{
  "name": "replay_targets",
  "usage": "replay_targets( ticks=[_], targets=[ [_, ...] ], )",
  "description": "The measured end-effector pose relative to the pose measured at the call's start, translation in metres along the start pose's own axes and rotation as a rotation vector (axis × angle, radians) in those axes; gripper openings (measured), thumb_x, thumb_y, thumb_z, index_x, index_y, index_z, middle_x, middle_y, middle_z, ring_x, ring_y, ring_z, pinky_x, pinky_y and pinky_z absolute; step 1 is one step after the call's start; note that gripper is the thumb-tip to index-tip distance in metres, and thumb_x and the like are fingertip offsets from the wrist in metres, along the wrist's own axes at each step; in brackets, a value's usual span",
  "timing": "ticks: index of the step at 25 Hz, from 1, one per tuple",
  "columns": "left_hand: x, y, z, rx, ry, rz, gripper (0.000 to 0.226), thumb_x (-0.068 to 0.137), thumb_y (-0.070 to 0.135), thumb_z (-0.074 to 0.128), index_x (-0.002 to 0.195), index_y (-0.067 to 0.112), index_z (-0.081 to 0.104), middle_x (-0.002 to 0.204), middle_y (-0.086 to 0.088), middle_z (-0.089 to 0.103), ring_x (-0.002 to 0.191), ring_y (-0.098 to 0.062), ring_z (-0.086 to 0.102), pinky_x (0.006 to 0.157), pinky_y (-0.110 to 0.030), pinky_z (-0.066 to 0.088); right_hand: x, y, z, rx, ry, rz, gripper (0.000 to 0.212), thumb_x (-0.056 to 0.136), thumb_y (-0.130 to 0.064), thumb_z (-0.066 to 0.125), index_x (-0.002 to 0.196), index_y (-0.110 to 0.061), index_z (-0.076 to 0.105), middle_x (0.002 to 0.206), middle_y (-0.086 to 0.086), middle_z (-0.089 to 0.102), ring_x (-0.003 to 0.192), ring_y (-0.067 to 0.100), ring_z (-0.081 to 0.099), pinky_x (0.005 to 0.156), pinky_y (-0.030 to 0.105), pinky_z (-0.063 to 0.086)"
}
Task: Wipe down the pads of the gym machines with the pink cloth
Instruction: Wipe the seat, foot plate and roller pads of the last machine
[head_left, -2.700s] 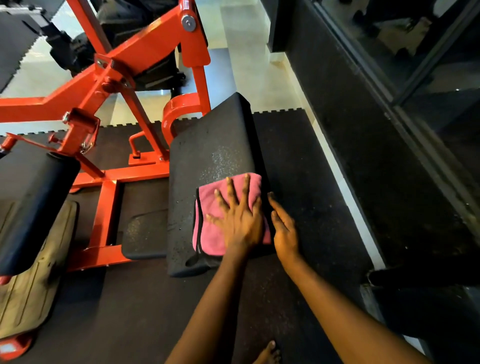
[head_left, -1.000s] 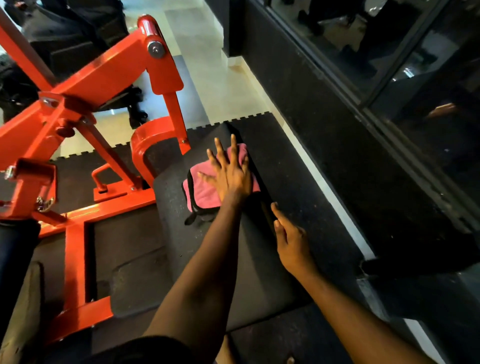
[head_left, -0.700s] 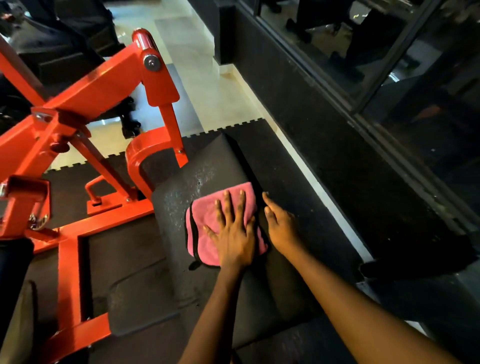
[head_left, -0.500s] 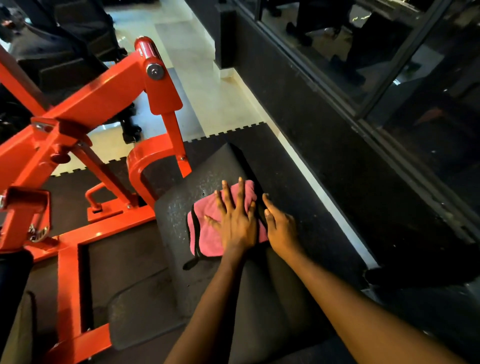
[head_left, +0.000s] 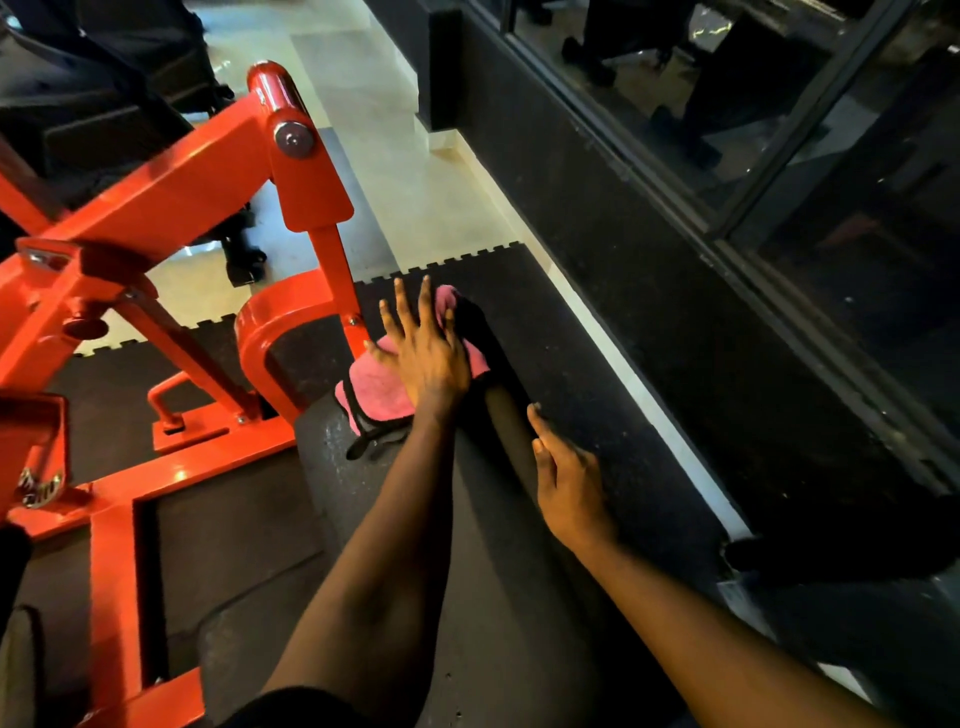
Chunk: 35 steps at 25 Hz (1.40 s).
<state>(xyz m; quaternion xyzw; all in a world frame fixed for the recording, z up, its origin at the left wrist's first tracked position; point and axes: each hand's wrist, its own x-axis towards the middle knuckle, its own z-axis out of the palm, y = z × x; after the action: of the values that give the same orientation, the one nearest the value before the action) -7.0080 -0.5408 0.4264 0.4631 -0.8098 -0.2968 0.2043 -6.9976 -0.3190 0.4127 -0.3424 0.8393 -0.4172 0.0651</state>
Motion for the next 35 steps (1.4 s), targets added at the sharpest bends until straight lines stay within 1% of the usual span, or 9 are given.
replay_targets(
  ticks=[4,8,10,16,21,24,28,32,35],
  targets=[
    [-0.033,0.000,-0.018,-0.292,0.342,0.032,0.051,0.103,0.047,0.032,0.153,0.034,0.032,0.162,0.009,0.027,0.148,-0.015,0.024,0.115,-0.058,0.021,0.000,-0.001,-0.003,-0.013,-0.005,-0.012,0.042,0.105,-0.020,0.044,0.145,-0.009,0.052,0.147,0.009,0.053,0.137,0.013,0.048,0.106,0.001,0.029],
    [-0.030,0.002,-0.017,-0.029,-0.116,0.150,0.070,0.096,0.068,0.035,0.153,0.053,-0.003,0.165,0.009,-0.020,0.153,-0.021,-0.015,0.112,-0.067,-0.009,0.000,-0.004,-0.004,-0.028,0.010,-0.025,0.042,0.104,-0.019,0.046,0.144,-0.008,0.053,0.145,0.010,0.055,0.134,0.011,0.047,0.106,-0.002,0.024],
    [-0.024,-0.004,-0.007,0.104,-0.268,0.172,0.073,0.090,0.077,0.033,0.149,0.059,-0.007,0.162,0.007,-0.028,0.150,-0.024,-0.025,0.108,-0.073,-0.014,0.001,-0.003,-0.004,-0.028,0.012,-0.029,0.044,0.103,-0.023,0.043,0.143,-0.009,0.054,0.145,0.010,0.056,0.133,0.011,0.048,0.106,-0.002,0.024],
    [0.014,-0.017,0.007,0.158,-0.243,0.053,0.065,0.094,0.067,0.031,0.148,0.061,-0.005,0.165,0.001,0.001,0.151,-0.032,-0.003,0.103,-0.080,-0.011,0.001,-0.002,-0.003,-0.003,0.008,-0.007,0.042,0.105,-0.020,0.045,0.146,-0.011,0.050,0.148,0.007,0.053,0.135,0.005,0.043,0.107,-0.001,0.025],
    [0.026,-0.041,0.020,0.201,-0.166,-0.004,0.065,0.090,0.057,0.039,0.151,0.050,0.018,0.156,0.004,0.026,0.141,-0.032,0.021,0.100,-0.085,0.005,0.001,0.000,-0.001,0.014,0.010,-0.005,0.041,0.104,-0.012,0.049,0.145,-0.009,0.051,0.147,0.007,0.053,0.135,0.008,0.046,0.107,0.001,0.029],
    [-0.012,-0.036,0.010,0.134,-0.079,0.041,0.066,0.095,0.037,0.049,0.155,0.036,0.021,0.162,-0.003,0.021,0.144,-0.034,0.023,0.107,-0.072,0.024,0.001,-0.001,-0.001,0.035,0.016,-0.005,0.043,0.102,-0.019,0.046,0.143,-0.008,0.054,0.145,0.009,0.055,0.134,0.009,0.048,0.107,0.004,0.032],
    [-0.077,-0.049,0.001,-0.020,-0.121,0.264,0.065,0.088,0.029,0.034,0.153,0.026,0.033,0.163,-0.001,0.025,0.150,-0.029,0.020,0.115,-0.056,0.021,0.002,-0.003,-0.002,0.045,0.031,-0.017,0.042,0.100,-0.017,0.046,0.139,-0.005,0.059,0.141,0.012,0.059,0.130,0.009,0.051,0.107,0.005,0.032],
    [-0.123,-0.039,-0.019,-0.019,-0.240,0.268,0.064,0.089,0.044,0.034,0.152,0.049,0.022,0.166,0.011,0.013,0.151,-0.022,0.015,0.119,-0.055,0.018,0.003,-0.006,-0.006,0.063,0.039,0.001,0.042,0.100,-0.018,0.046,0.136,-0.003,0.060,0.139,0.014,0.060,0.127,-0.008,0.040,0.104,-0.002,0.026],
    [-0.114,-0.028,-0.021,0.113,-0.299,0.153,0.068,0.093,0.068,0.038,0.147,0.063,-0.004,0.164,0.015,-0.018,0.152,-0.018,-0.016,0.112,-0.067,-0.003,0.003,-0.009,-0.006,0.026,0.033,0.009,0.042,0.100,-0.018,0.045,0.137,-0.004,0.060,0.140,0.014,0.060,0.128,-0.001,0.047,0.103,-0.004,0.023]
  ],
)
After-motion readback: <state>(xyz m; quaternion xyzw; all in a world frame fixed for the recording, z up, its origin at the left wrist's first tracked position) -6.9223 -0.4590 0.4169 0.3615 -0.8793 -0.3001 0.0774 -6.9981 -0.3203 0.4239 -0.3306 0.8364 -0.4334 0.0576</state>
